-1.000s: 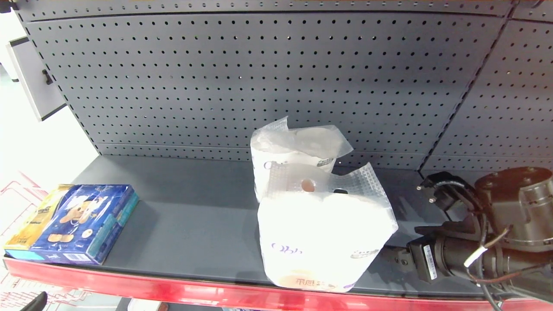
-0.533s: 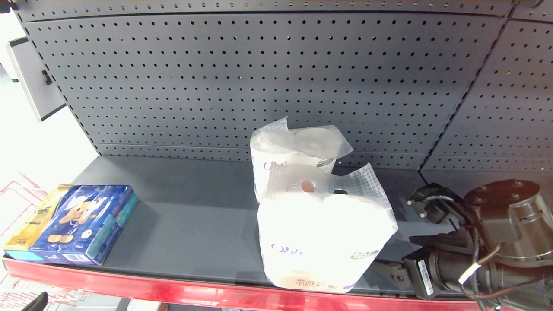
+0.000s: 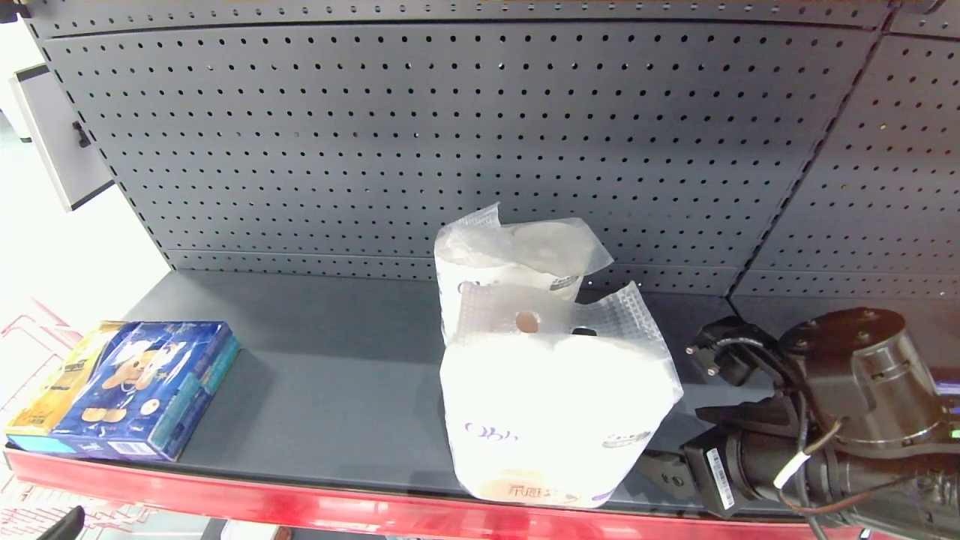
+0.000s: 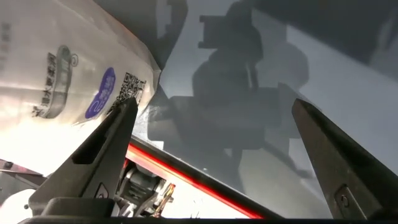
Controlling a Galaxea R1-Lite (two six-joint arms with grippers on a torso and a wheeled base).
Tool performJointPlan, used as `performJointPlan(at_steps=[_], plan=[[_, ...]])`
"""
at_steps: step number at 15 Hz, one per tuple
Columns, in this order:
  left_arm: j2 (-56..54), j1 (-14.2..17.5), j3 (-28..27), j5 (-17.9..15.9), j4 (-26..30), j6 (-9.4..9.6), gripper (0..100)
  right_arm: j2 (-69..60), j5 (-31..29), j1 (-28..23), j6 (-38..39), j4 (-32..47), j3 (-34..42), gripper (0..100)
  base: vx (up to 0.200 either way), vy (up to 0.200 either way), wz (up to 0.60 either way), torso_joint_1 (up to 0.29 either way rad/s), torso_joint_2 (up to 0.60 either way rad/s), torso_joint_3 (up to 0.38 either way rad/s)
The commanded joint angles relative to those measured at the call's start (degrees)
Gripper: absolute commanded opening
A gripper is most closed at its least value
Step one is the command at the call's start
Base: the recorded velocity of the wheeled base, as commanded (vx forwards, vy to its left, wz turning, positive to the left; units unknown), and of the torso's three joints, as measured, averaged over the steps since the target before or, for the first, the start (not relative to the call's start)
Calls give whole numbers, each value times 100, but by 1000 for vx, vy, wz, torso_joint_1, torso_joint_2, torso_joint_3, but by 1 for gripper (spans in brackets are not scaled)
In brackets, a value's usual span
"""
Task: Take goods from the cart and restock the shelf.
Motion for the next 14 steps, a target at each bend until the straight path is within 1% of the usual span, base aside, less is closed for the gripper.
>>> performJointPlan(at_steps=[1, 5, 6, 14], plan=[[20, -1, 0, 4, 2, 0, 100, 105, -2, 12, 1, -5, -77, 100, 0, 0, 0, 0, 0, 0], [20, -1, 0, 4, 2, -27, 100, 193, -2, 73, 1, -14, -112, 100, 0, 0, 0, 0, 0, 0], [20, -1, 0, 12, 2, -71, 100, 237, -2, 135, 1, -14, -147, 100, 0, 0, 0, 0, 0, 0], [20, -1, 0, 12, 2, -79, 100, 491, -2, 161, 1, -14, -385, 100, 0, 0, 0, 0, 0, 0]])
